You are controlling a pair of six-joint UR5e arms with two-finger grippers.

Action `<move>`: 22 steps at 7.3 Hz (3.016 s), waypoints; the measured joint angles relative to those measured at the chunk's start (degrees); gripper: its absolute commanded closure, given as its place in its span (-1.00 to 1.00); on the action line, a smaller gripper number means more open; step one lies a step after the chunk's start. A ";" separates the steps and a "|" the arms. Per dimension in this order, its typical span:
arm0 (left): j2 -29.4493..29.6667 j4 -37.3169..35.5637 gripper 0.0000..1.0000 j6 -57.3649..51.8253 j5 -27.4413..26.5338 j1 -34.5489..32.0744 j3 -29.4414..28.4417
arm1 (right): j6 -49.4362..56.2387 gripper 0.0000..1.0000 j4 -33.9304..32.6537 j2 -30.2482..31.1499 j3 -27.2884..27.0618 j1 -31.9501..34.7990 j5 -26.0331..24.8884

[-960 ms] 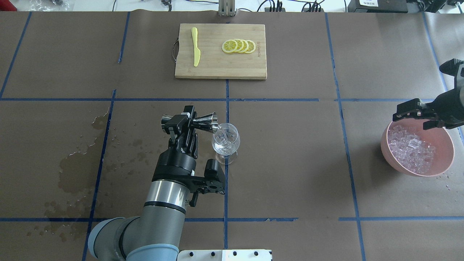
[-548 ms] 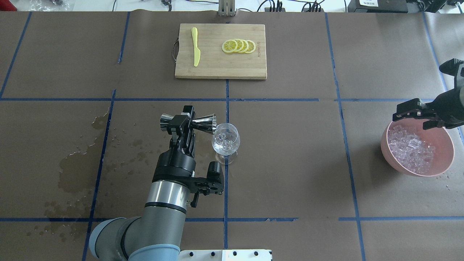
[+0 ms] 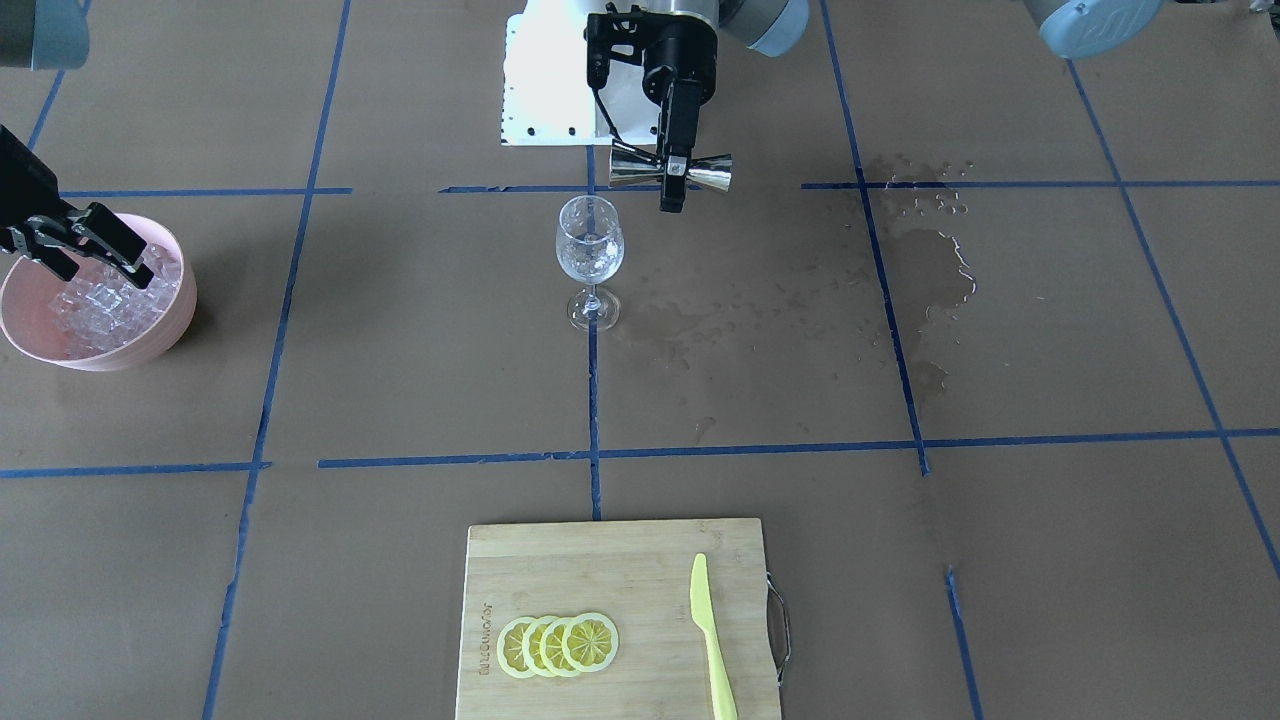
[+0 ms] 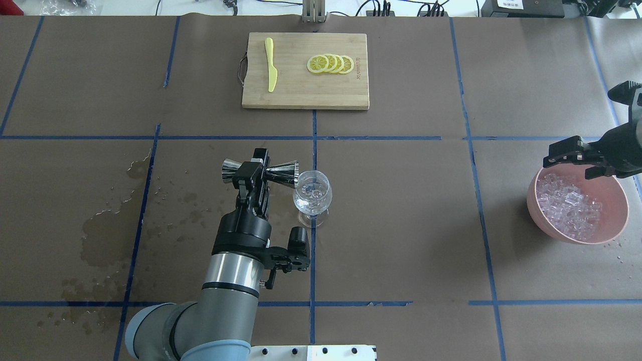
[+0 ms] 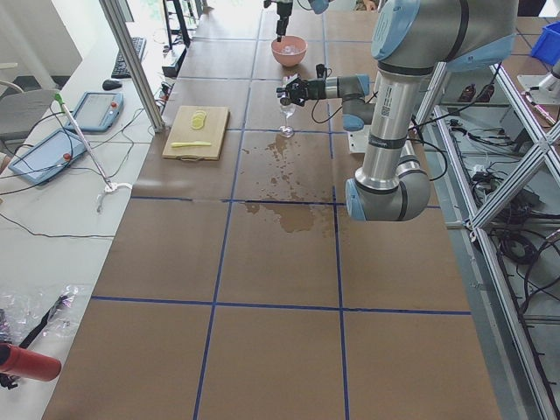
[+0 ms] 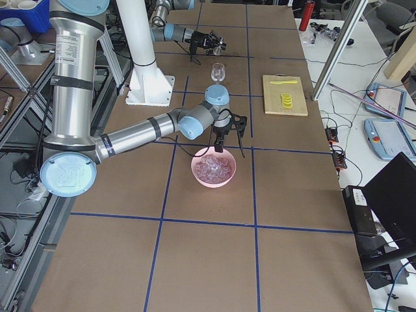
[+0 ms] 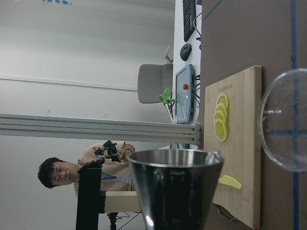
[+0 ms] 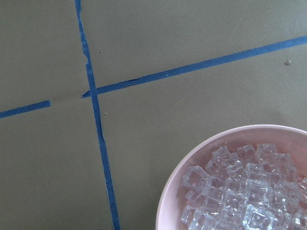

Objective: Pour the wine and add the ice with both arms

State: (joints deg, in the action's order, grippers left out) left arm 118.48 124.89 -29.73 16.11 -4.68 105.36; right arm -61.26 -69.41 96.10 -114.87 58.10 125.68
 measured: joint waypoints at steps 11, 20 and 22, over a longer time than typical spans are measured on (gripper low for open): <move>-4.59 52.28 1.00 25.87 -0.27 0.72 -7.18 | 0.06 -1.00 -0.07 -0.24 -0.06 0.00 -0.69; -7.27 65.65 1.00 30.84 -9.84 2.70 -6.49 | 0.17 -1.00 -0.05 1.37 0.30 -1.80 -3.36; -10.69 65.76 1.00 30.71 -9.72 2.82 -6.43 | 0.57 -1.00 1.46 3.45 0.95 -2.37 -5.44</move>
State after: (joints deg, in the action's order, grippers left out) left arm 107.78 190.65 0.98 6.39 -1.86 98.94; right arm -60.69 -67.96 99.55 -113.92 55.72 120.24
